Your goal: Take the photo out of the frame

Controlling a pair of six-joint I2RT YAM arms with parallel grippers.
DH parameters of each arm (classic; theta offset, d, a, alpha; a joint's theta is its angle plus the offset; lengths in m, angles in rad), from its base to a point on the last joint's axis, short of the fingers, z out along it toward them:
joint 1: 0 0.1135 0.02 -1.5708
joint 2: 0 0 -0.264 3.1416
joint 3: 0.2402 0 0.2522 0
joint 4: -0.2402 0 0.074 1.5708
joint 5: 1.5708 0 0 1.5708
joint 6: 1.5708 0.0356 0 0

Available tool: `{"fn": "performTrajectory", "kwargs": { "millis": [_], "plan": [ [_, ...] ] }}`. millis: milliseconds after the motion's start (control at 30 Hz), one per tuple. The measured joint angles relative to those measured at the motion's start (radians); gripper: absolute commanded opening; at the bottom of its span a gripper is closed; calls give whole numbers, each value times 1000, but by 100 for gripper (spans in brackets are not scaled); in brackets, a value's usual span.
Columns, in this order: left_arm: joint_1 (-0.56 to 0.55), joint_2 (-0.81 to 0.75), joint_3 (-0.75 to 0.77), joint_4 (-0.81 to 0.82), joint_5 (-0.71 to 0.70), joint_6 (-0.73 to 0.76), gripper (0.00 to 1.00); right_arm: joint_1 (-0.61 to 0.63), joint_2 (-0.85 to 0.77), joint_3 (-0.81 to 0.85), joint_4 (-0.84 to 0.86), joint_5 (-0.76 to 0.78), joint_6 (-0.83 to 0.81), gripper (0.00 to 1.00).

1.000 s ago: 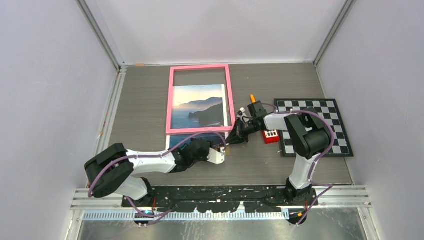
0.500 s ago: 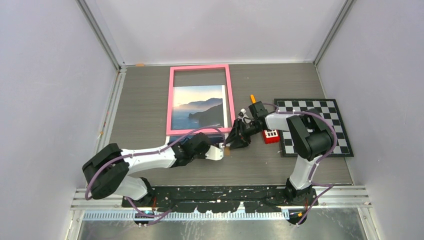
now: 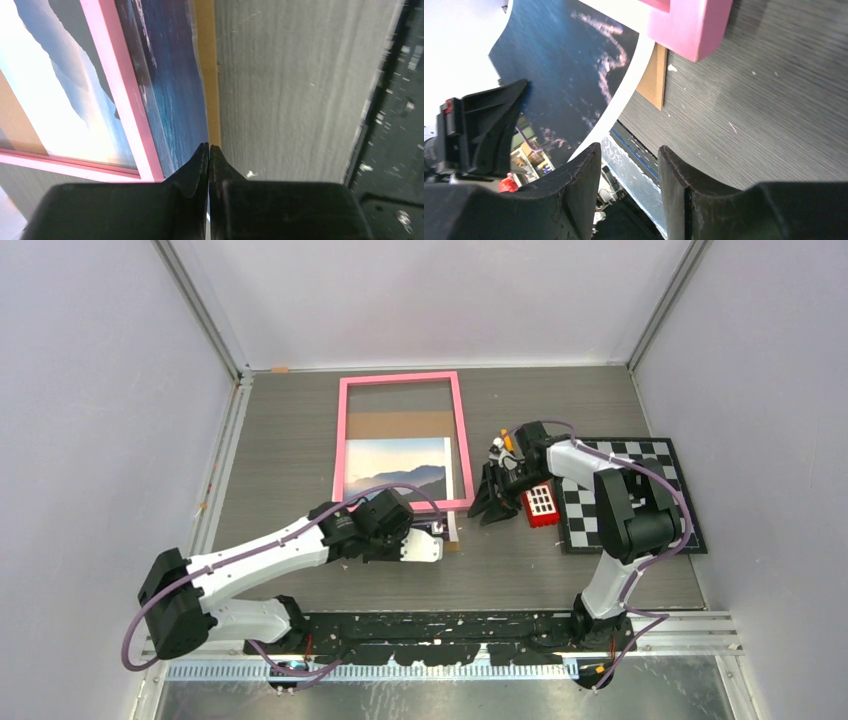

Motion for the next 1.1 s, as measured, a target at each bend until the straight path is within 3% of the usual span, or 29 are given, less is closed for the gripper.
{"fn": "performTrajectory", "kwargs": {
  "millis": [433,800,1100],
  "plan": [
    [0,-172,245,-392,171,18,0,-11,-13,140,-136,75,-159,54],
    [3,-330,511,-556,140,11,0,-22,-12,281,-182,130,-223,55],
    [160,-340,737,-581,90,0,0,-24,3,386,-223,188,-264,61]
  ]
}}
